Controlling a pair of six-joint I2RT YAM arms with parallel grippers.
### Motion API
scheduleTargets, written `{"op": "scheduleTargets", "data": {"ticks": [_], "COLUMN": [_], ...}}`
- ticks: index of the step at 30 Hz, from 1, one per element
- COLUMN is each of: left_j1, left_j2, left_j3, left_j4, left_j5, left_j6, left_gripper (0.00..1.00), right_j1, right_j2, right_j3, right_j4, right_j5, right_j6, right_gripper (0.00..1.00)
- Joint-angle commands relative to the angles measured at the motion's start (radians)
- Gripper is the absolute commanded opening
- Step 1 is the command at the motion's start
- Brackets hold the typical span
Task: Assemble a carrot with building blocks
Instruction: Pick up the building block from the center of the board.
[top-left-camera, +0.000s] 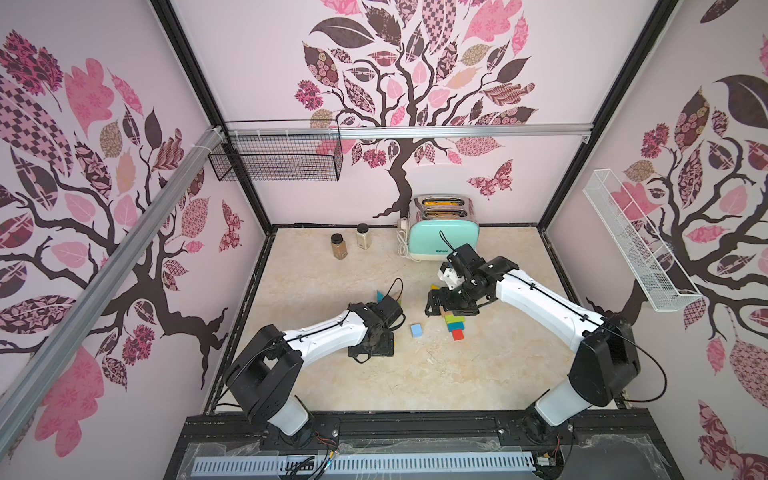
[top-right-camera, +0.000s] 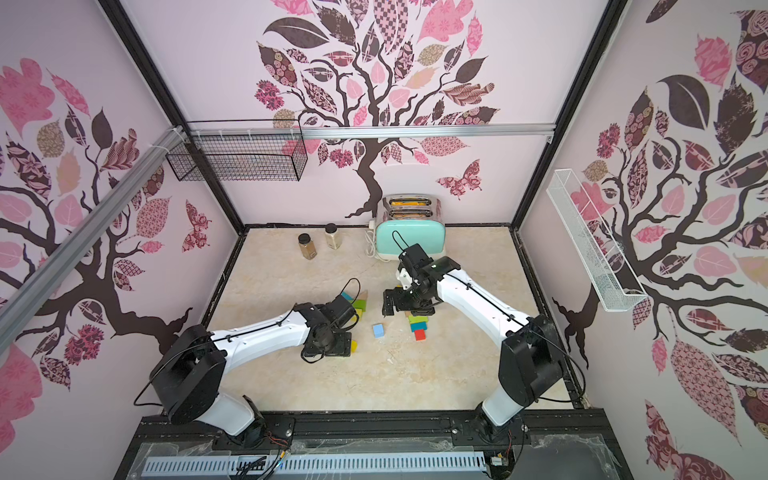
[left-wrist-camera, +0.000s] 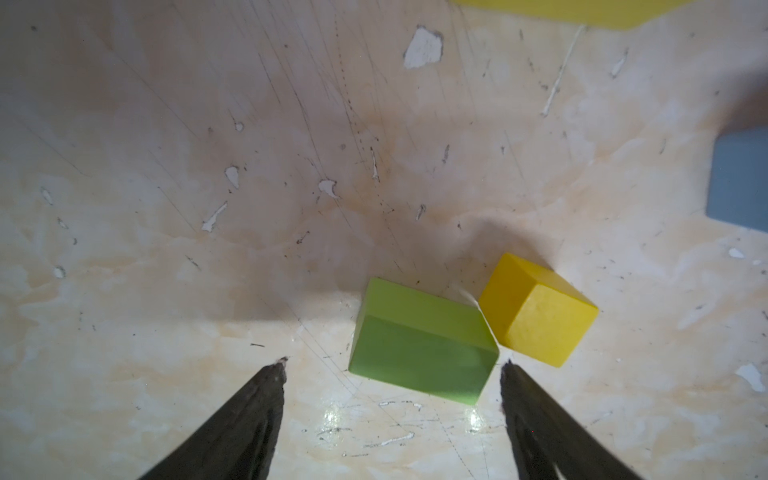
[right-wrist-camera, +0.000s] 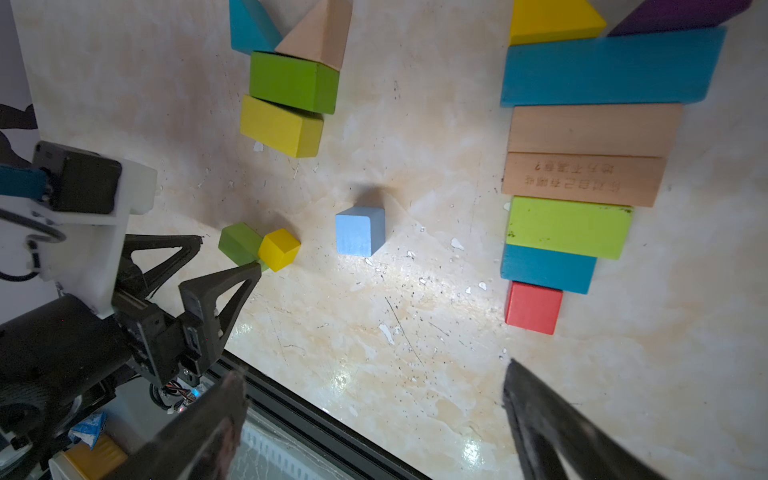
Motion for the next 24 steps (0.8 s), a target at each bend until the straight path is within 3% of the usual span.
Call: {"op": "scheduleTargets", "data": {"ticks": [1, 11, 20, 24], "left_j1": [-0.004, -0.005, -0.004, -0.003], "left_j2": [0.017, 0.069, 0.038, -0.019], "left_j3": [-0.011, -0.031, -0.016, 0.048], "left_j4": [0.035, 0.085, 0.034, -0.02], "left_j5": [-0.003, 0.009, -0.029, -0.08], "left_j6": [0.018, 0.023, 0.021, 0.022], "left_gripper": [0.85, 0.71, 0.43, 0.4], "right_j1": [-0.002, -0.002, -0.002, -0.001], "right_j2": [-0.03, -0.026, -0.022, -0.022], "right_j3": [0.009, 0.005, 0.012, 0.022], "right_j4": [0.006, 0.009, 0.013, 0.01], "right_j5": [-0.002, -0.004, -0.007, -0.002], "right_j6": [-0.002, -0.003, -0.001, 0.001], "right_gripper": [0.99, 0.99, 0.99, 0.99]}}
